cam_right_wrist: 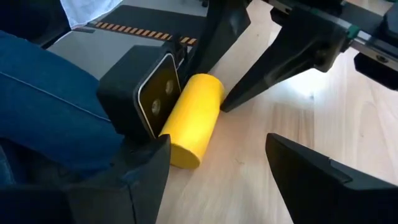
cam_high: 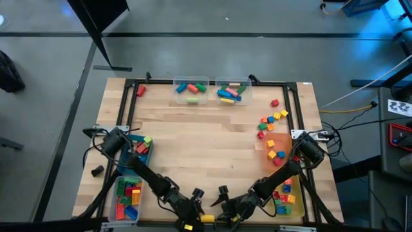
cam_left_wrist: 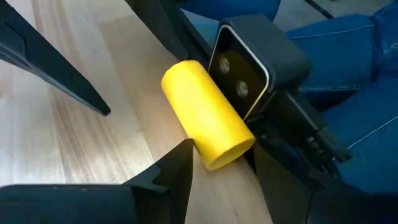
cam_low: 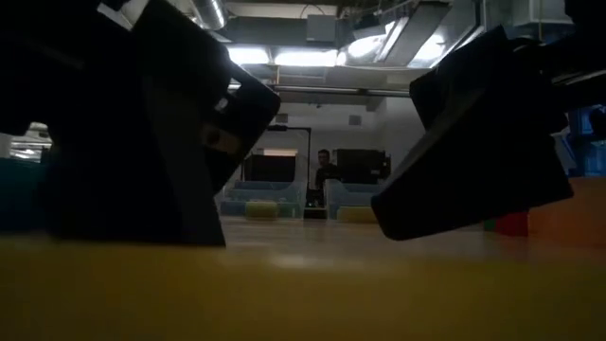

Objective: Sort blocks by size
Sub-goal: Put the yellow block into the top left transparent bin

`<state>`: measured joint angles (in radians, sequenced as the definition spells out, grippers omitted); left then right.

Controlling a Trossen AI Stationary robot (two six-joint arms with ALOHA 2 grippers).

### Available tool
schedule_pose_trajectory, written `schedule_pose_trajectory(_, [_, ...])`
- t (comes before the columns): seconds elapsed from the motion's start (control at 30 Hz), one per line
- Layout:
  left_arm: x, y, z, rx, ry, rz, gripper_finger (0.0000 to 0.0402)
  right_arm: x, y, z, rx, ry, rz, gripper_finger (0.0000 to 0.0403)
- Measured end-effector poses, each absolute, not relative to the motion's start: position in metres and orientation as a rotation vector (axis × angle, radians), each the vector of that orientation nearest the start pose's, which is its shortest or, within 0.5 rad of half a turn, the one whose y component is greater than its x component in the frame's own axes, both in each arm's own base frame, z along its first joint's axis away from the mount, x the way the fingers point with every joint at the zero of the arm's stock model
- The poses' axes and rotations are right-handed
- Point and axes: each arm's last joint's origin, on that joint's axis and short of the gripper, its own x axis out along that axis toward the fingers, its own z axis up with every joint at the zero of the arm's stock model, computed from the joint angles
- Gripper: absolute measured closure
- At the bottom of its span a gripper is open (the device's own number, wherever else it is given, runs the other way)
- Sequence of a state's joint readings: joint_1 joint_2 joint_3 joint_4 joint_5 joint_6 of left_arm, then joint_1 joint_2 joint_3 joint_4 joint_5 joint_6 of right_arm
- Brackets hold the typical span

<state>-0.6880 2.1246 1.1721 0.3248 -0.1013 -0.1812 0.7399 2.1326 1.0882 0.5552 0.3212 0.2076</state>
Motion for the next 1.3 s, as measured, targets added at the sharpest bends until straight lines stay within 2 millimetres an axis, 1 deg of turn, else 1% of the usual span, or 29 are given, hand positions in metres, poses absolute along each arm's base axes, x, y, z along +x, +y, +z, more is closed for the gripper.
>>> schedule_pose_trajectory(0.17, [0.333, -0.270, 0.107, 0.074, 0.630, -0.511, 0.0247, 0.316, 0.276, 0.100, -0.049, 0.465, 0.363, 0.0139])
schedule_pose_trajectory(0.33, [0.333, -0.269, 0.107, 0.077, 0.627, -0.506, 0.0247, 0.322, 0.283, 0.086, -0.046, 0.461, 0.373, 0.0139])
schedule_pose_trajectory(0.43, [0.333, -0.269, 0.107, 0.079, 0.624, -0.498, 0.0247, 0.324, 0.283, 0.079, -0.059, 0.473, 0.355, 0.0139])
schedule_pose_trajectory(0.53, [0.333, -0.268, 0.107, 0.081, 0.629, -0.494, 0.0247, 0.325, 0.282, 0.080, -0.065, 0.459, 0.314, 0.0139])
schedule_pose_trajectory(0.77, [0.335, -0.265, 0.108, 0.089, 0.637, -0.485, 0.0247, 0.327, 0.280, 0.080, -0.071, 0.452, 0.280, 0.0139])
schedule_pose_trajectory(0.83, [0.335, -0.261, 0.112, 0.094, 0.656, -0.471, 0.0247, 0.328, 0.278, 0.080, -0.073, 0.448, 0.264, 0.0139])
schedule_pose_trajectory(0.93, [0.336, -0.251, 0.122, 0.093, 0.687, -0.406, 0.0256, 0.330, 0.275, 0.080, -0.072, 0.440, 0.237, 0.0139])
schedule_pose_trajectory(1.0, [0.337, -0.245, 0.128, 0.087, 0.688, -0.366, 0.0265, 0.333, 0.273, 0.081, -0.071, 0.438, 0.227, 0.0139])
schedule_pose_trajectory(1.1, [0.340, -0.240, 0.136, 0.083, 0.673, -0.353, 0.0278, 0.338, 0.266, 0.081, -0.063, 0.435, 0.209, 0.0139])
schedule_pose_trajectory(1.2, [0.343, -0.235, 0.138, 0.093, 0.672, -0.345, 0.0287, 0.344, 0.259, 0.082, -0.051, 0.428, 0.194, 0.0139])
schedule_pose_trajectory(1.3, [0.344, -0.229, 0.135, 0.111, 0.711, -0.327, 0.0295, 0.348, 0.254, 0.082, -0.043, 0.434, 0.198, 0.0139])
